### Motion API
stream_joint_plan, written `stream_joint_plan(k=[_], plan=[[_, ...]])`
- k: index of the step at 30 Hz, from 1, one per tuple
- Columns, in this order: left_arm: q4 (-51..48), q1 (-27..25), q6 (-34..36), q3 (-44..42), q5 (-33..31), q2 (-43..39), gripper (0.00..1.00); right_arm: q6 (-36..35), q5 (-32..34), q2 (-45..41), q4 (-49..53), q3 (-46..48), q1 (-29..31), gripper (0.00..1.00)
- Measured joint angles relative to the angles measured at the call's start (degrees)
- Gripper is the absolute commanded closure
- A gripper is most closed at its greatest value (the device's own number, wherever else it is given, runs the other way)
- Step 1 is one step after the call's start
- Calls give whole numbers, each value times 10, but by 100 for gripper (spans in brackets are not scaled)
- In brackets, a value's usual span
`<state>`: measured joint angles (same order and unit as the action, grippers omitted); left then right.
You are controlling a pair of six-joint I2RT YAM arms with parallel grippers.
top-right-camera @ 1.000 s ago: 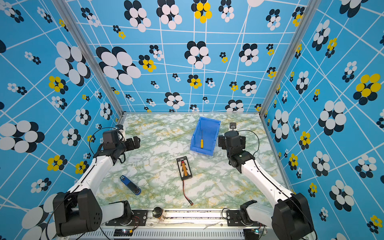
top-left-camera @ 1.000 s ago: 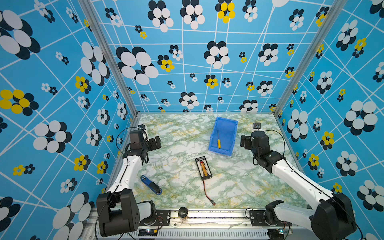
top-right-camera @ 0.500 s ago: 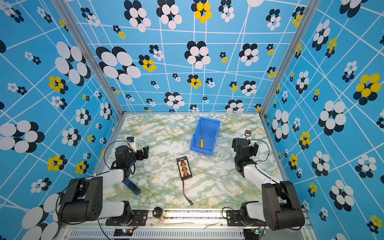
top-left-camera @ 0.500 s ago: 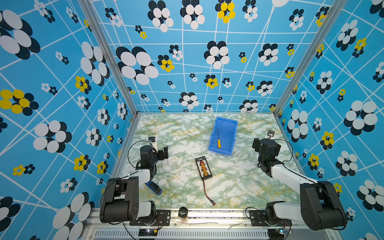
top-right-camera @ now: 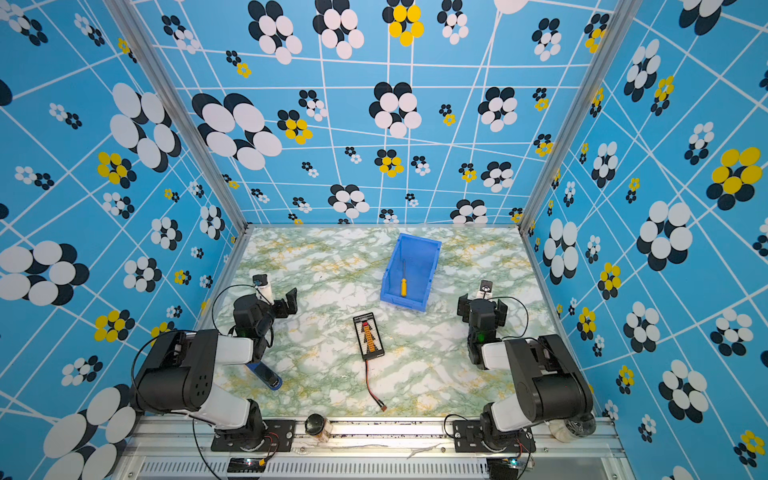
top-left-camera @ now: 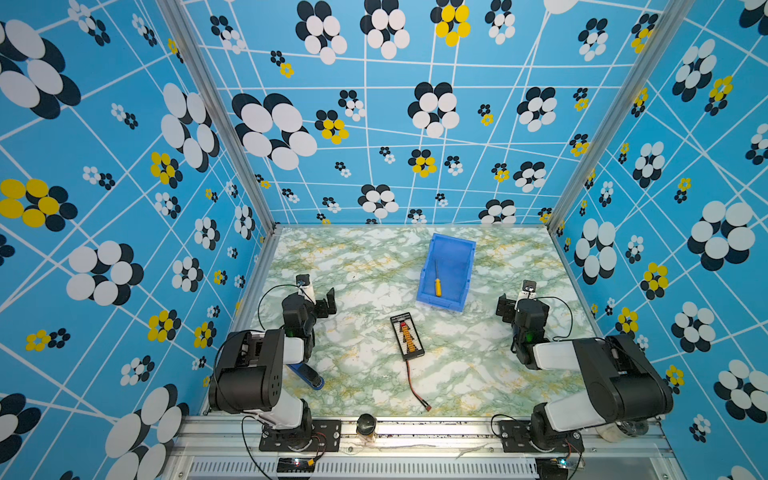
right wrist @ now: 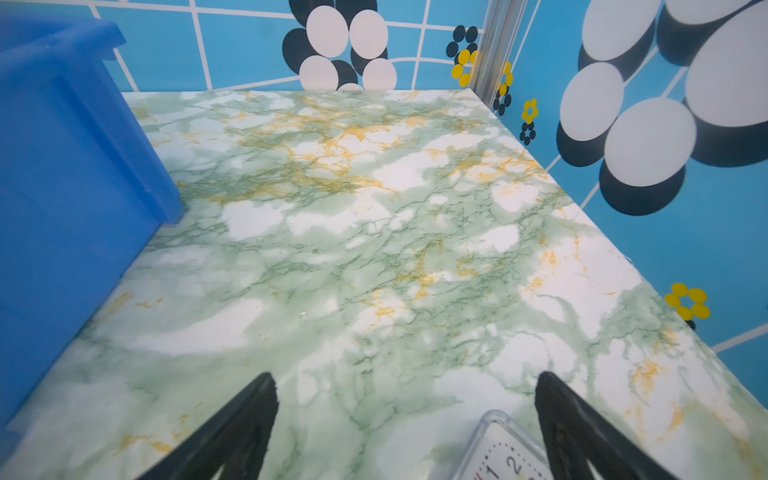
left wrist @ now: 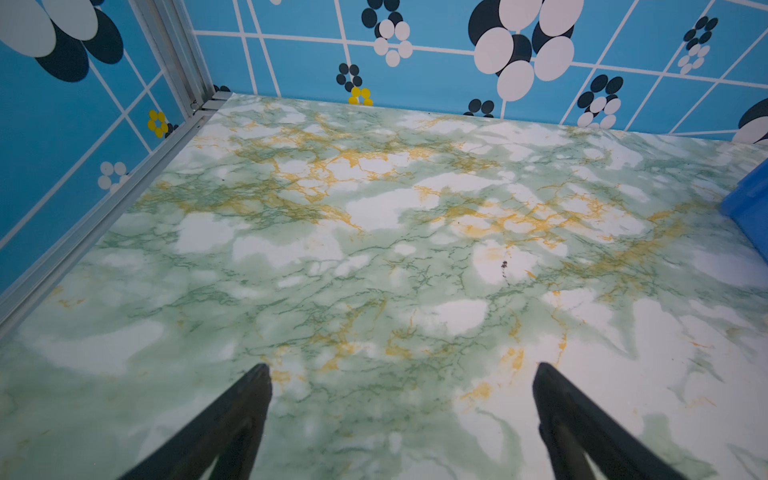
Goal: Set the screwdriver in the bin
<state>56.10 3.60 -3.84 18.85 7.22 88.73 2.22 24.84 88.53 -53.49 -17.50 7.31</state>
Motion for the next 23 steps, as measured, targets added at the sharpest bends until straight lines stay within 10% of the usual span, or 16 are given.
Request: stream_joint_plan(k=[23], plan=[[26, 0, 0, 0, -3, 0, 1, -1, -43, 9, -1, -29, -29, 1]])
